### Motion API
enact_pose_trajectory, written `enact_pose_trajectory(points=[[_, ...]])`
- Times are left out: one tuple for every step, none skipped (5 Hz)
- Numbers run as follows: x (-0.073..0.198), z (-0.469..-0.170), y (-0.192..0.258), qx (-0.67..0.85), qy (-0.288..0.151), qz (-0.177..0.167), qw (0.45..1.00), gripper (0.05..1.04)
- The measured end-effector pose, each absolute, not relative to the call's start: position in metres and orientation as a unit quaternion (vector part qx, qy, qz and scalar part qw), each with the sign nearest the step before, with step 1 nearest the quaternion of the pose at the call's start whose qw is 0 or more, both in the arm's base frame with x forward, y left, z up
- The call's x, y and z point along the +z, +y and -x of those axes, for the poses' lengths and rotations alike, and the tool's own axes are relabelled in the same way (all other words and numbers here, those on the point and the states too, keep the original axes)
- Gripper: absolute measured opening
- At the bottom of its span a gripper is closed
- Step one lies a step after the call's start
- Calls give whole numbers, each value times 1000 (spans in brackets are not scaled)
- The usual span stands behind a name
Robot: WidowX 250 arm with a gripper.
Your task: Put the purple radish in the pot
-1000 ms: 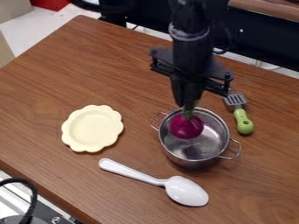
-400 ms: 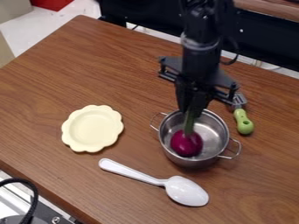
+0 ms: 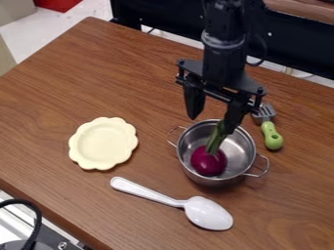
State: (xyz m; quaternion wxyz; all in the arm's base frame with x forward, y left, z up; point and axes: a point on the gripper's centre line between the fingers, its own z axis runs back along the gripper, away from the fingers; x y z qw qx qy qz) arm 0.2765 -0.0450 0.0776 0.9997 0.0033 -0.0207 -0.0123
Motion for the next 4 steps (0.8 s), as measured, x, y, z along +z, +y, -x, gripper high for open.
enact_pose_trajectory(points=[[83, -280, -42, 5, -21, 6, 1000, 1006], [91, -285, -40, 14, -19, 25, 999, 1001], [113, -300, -36, 47, -33, 47, 997, 1001], [102, -319, -36, 68, -43, 34, 996, 1001]])
